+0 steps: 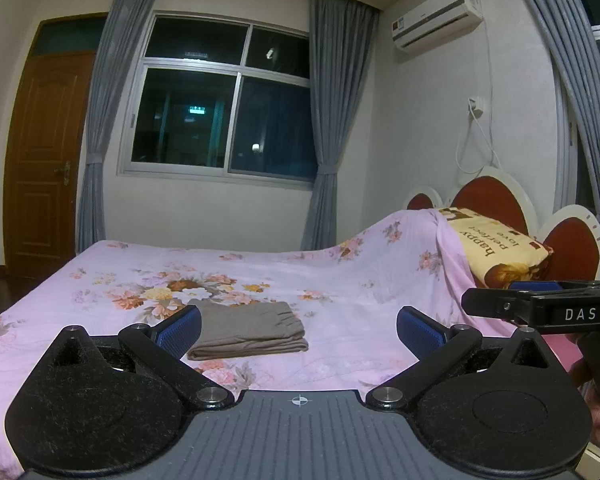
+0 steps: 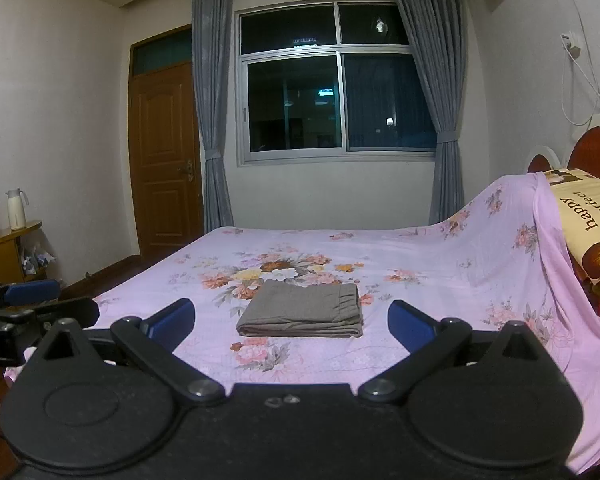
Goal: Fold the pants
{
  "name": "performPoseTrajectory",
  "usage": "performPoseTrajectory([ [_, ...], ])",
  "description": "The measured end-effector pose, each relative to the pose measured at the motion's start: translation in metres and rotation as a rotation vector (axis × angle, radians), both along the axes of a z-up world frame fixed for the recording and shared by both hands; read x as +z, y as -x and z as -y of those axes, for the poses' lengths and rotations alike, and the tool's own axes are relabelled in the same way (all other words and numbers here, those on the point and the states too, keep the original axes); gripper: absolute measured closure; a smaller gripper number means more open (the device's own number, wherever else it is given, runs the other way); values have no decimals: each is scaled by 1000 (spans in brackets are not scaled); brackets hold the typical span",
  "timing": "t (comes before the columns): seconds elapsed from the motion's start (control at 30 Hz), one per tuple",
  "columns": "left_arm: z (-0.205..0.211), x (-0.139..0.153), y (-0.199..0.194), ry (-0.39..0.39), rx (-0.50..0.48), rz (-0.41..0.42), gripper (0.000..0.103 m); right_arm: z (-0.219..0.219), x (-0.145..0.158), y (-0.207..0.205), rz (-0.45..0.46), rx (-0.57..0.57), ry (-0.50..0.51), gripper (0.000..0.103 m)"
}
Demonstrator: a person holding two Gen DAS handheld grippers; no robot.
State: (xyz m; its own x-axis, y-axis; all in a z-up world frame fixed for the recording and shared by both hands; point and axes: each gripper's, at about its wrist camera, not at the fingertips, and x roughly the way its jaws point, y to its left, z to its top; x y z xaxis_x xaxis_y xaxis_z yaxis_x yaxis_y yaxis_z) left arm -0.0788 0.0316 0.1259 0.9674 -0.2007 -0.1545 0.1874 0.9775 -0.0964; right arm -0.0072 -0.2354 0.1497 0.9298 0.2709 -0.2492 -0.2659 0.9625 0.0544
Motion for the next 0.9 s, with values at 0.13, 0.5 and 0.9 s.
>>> performPoseTrajectory([
  [0.13, 0, 1, 1, 0, -3, 3, 0, -1, 0, 0, 1, -2, 0, 0],
  [0.5, 0, 1, 1, -3, -7, 4, 0, 0, 0, 0, 0, 2, 1, 0],
  [0.9, 1, 1, 2, -8, -10, 5, 0, -1, 1, 1, -1, 2, 1, 0],
])
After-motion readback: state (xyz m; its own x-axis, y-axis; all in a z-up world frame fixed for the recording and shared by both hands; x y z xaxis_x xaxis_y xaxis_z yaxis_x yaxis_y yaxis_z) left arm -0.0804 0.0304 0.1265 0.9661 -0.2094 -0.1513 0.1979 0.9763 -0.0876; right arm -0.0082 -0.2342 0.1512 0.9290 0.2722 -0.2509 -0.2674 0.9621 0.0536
